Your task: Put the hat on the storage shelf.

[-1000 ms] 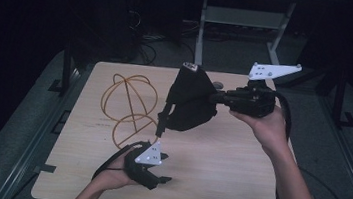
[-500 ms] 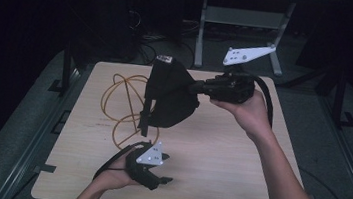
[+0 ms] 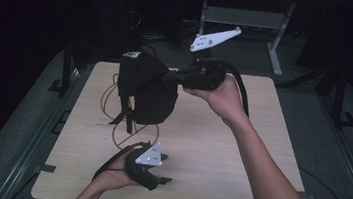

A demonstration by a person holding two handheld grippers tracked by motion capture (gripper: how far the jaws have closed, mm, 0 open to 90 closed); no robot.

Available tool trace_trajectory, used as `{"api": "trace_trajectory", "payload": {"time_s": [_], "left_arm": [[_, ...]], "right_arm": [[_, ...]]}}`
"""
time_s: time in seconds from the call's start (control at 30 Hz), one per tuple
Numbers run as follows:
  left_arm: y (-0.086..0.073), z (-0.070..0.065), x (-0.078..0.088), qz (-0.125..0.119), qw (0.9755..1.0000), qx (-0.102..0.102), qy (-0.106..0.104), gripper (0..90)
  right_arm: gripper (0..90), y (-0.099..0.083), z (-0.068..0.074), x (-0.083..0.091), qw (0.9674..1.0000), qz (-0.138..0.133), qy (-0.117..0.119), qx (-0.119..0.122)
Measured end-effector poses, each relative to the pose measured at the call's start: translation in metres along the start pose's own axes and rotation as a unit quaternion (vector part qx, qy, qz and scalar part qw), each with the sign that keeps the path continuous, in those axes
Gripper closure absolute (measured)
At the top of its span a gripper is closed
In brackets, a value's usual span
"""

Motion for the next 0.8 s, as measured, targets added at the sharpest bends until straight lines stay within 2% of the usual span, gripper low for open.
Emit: {"api": "trace_trajectory", "payload": {"time_s": [0.1, 0.13, 0.27, 0.5, 0.53, 0.8], "left_arm": [[0.0, 0.0, 0.0, -0.002, 1.0, 0.0, -0.001, 31.0], [0.001, -0.002, -0.002, -0.01, 0.9999, 0.006, -0.002, 31.0], [0.003, -0.003, -0.003, -0.007, 1.0, -0.006, -0.004, 31.0], [0.004, -0.003, -0.005, -0.005, 0.9999, -0.011, -0.004, 31.1], [0.004, -0.003, -0.004, -0.006, 0.9999, -0.013, -0.004, 31.2], [0.005, 0.001, -0.002, -0.012, 0.9999, -0.01, -0.006, 31.2]], "right_arm": [[87.9, 0.003, -0.001, -0.007, 1.0, 0.005, 0.002, 0.0], [87.9, 0.006, -0.002, -0.012, 0.9999, 0.008, 0.006, 0.002], [87.8, 0.013, -0.005, -0.022, 0.9998, 0.013, 0.013, -0.002], [87.7, 0.021, -0.009, -0.045, 0.9993, 0.024, 0.029, -0.008], [87.8, 0.023, -0.01, -0.052, 0.9991, 0.025, 0.032, -0.01], [87.8, 0.026, -0.015, -0.079, 0.9987, 0.028, 0.041, -0.016]]}}
Point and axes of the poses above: each handheld gripper's, and its own axes: x roughly backward along the jaws, y roughly out of its top, z roughly to its left, the point moved 3 cm from there along -x, roughly forward along the jaws, and after that the axes turned 8 degrees about -z, right-handed, at the moved point
